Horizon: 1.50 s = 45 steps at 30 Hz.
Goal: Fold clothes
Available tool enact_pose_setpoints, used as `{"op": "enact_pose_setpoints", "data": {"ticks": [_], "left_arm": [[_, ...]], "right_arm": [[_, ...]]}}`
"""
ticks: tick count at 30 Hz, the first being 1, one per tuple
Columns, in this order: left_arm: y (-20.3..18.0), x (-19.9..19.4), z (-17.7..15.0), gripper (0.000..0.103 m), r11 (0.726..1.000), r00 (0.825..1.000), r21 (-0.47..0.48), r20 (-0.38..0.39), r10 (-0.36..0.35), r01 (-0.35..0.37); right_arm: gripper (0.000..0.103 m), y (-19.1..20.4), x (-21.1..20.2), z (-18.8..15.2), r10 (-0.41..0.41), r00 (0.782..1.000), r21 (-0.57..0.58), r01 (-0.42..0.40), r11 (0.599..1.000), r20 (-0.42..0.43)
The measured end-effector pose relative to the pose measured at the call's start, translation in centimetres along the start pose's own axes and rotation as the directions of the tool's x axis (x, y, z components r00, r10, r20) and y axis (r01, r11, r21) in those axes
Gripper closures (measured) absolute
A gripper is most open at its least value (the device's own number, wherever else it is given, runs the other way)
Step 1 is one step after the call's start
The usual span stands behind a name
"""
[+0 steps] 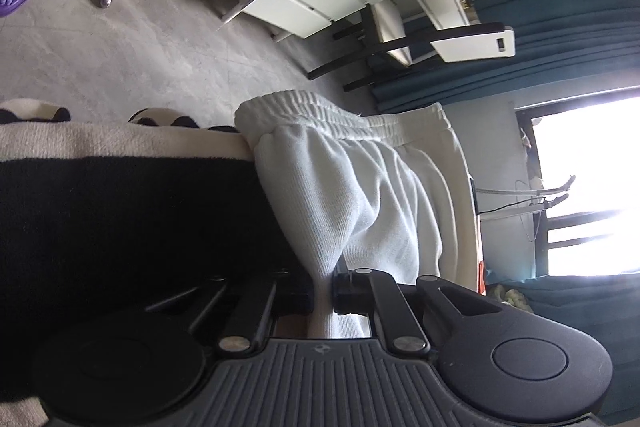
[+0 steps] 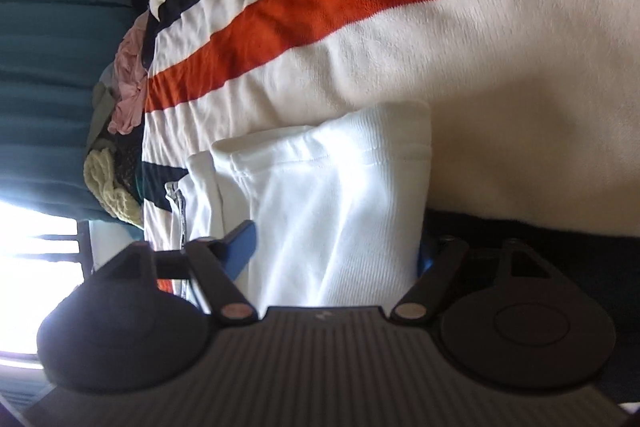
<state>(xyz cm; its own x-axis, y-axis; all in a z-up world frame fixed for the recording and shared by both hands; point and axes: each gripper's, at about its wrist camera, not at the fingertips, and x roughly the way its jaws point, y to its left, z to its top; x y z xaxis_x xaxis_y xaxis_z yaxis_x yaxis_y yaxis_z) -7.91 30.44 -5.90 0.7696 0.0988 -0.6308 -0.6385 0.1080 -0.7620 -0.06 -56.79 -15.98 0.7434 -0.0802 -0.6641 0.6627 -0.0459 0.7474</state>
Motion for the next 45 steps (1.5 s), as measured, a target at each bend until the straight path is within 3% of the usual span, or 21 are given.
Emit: {"op": "enact_pose_setpoints", "data": {"ticks": [2,3,4,6,7,9,12,16,20,24,27,30,34,40,45], "left_arm": [[0.2,0.2,0.1,0.090,1.000,1.000,-0.022,-0.008,0.010,-0.010],[0.2,0.4,0.2,0.088,0.999,1.000,-0.036,-0.018,0.018,-0.019],[0.2,0.6,0.3,0.087,0.999,0.999,-0.041,-0.026,0.027,-0.028],[-0.3,0.8,0.3,0.085,0.999,0.999,-0.016,-0.025,0.039,-0.040],[-0.5,0.9,0.2,0.080,0.999,0.999,-0.002,-0.022,0.043,-0.043],[-1.0,1.4,0.0,0.069,0.999,0.999,0.021,-0.027,0.036,-0.036],[-1.2,2.3,-0.2,0.066,0.999,0.999,0.041,-0.044,0.031,-0.029],[-1.3,3.1,-0.5,0.067,0.998,0.998,0.057,-0.056,0.041,-0.038],[-1.0,3.3,-0.5,0.091,0.998,0.998,0.050,-0.050,0.039,-0.036],[-0.2,2.5,-0.5,0.095,0.999,0.999,-0.026,-0.027,-0.023,0.023],[-1.0,0.7,-1.0,0.096,0.992,0.993,-0.040,0.021,-0.116,0.117],[-2.5,-0.9,-1.1,0.096,0.982,0.980,-0.008,0.052,-0.190,0.191],[-5.0,-0.9,0.1,0.096,0.973,0.972,0.034,0.042,-0.230,0.229],[-11.4,4.7,1.2,0.096,0.973,0.978,0.113,0.034,-0.207,0.202],[-17.2,13.0,0.1,0.096,0.967,0.989,0.230,0.071,-0.130,0.111]], "right_arm": [[0.058,0.3,-0.1,0.2,-0.009,1.000,-0.012,0.009,1.000,0.001],[0.079,0.4,-0.2,0.3,-0.014,1.000,-0.018,0.014,1.000,0.001],[0.090,0.6,-0.3,0.2,-0.008,1.000,-0.029,0.008,1.000,0.005],[0.095,1.2,-0.8,0.0,0.027,0.999,-0.066,-0.026,0.997,0.021],[0.097,1.5,-1.0,-0.2,0.045,0.999,-0.084,-0.043,0.996,0.028],[0.097,2.1,-1.5,-0.4,0.081,0.996,-0.121,-0.075,0.990,0.042],[0.097,2.9,-2.1,-0.8,0.124,0.991,-0.165,-0.113,0.980,0.057],[0.097,2.8,-1.4,-0.5,0.097,0.994,-0.135,-0.090,0.987,0.052],[0.097,2.8,-1.2,-0.6,0.086,0.995,-0.143,-0.077,0.987,0.057],[0.097,3.0,-1.9,-0.9,0.111,0.991,-0.174,-0.096,0.980,0.080],[0.097,3.2,-3.9,-1.3,0.154,0.976,-0.216,-0.119,0.969,0.155],[0.097,3.4,-5.8,-1.7,0.206,0.958,-0.256,-0.151,0.955,0.200],[0.097,4.6,-6.8,-1.1,0.267,0.944,-0.287,-0.205,0.936,0.196],[0.097,10.5,-3.8,-1.1,0.280,0.942,-0.369,-0.197,0.908,0.186],[0.097,19.8,3.7,-1.1,0.284,0.939,-0.476,-0.162,0.865,0.195]]}}
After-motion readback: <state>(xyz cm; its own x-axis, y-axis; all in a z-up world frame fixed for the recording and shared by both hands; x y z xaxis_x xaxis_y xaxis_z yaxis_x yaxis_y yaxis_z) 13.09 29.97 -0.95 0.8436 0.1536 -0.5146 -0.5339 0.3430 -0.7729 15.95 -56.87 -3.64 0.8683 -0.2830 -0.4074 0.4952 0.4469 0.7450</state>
